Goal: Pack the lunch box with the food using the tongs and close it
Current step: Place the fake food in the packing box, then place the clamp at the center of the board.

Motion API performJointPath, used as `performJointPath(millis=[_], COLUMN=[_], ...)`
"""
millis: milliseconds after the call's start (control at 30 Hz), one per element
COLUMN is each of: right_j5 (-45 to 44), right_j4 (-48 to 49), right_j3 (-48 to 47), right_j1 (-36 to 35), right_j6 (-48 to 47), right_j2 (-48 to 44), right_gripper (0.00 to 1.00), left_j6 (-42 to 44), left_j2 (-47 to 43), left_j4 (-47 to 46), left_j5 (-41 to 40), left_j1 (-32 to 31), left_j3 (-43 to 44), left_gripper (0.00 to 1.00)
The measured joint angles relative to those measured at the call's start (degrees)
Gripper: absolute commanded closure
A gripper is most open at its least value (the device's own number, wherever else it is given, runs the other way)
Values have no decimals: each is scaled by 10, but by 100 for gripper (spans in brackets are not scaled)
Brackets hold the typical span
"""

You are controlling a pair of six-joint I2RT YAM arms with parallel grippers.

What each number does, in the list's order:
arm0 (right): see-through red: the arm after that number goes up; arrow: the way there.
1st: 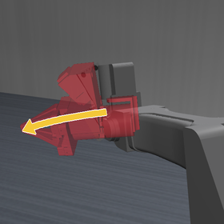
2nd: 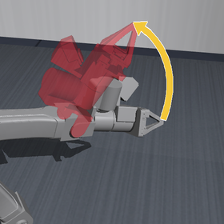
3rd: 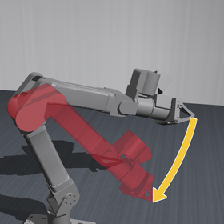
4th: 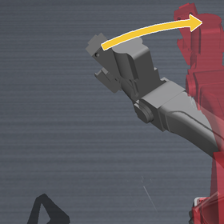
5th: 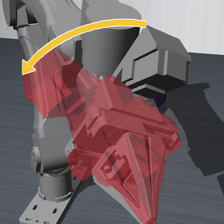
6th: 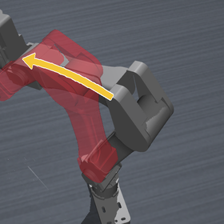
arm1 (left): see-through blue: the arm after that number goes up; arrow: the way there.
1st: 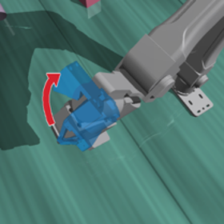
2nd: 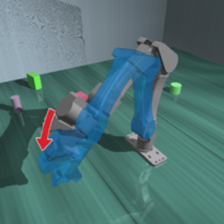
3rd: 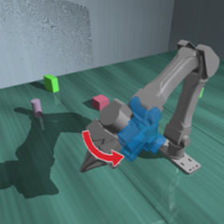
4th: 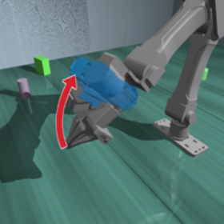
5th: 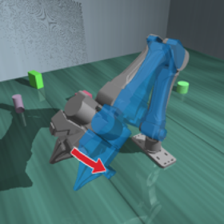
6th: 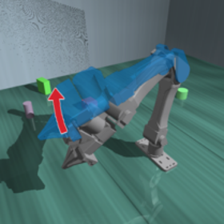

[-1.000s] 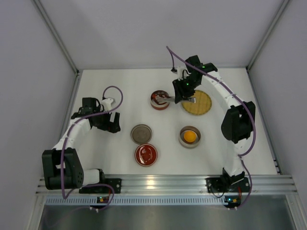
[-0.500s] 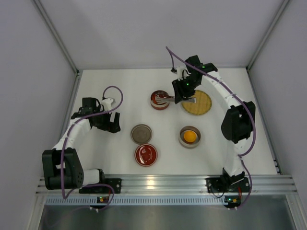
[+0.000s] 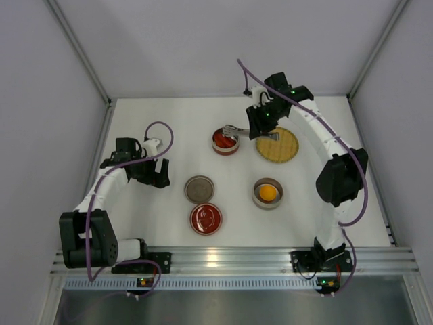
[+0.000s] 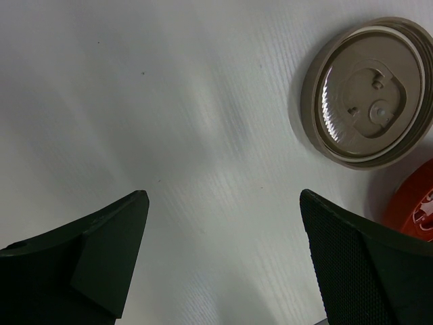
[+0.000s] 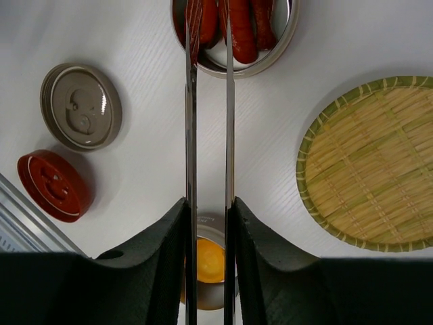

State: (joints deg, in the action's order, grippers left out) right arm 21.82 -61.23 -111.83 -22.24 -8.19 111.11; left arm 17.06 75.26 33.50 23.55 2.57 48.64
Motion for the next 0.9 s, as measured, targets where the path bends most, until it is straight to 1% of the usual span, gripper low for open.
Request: performJointPath(millis=[167,267,333,500,667,767,900], right_j5=[-9,-6,-5,-4,-15,-38,-57], right_j4=[5,17,23,43,66,90,125], right_j3=[1,19,43,130,221,264,298], right_j1=[9,39,80,221,350,388,391], right_j6=[0,-2,-7,-30,-60,-77,-82], right_j2=[-28,-71,-107,-184,-216,-214,-190], right_gripper=[71,71,71,71,71,71,70], left_j6=[0,0,0,0,0,-4,-10], left_j2=[-11,-21,-26,-36,-43,-44,-44], left_j4=[6,13,15,20,27,27,27], left_j5=[0,0,1,3,9,11,14], left_j1=[0,0,0,0,0,0,0], left_j3=[0,4,8,10,10,10,10], left_gripper=[2,2,2,2,2,2,2])
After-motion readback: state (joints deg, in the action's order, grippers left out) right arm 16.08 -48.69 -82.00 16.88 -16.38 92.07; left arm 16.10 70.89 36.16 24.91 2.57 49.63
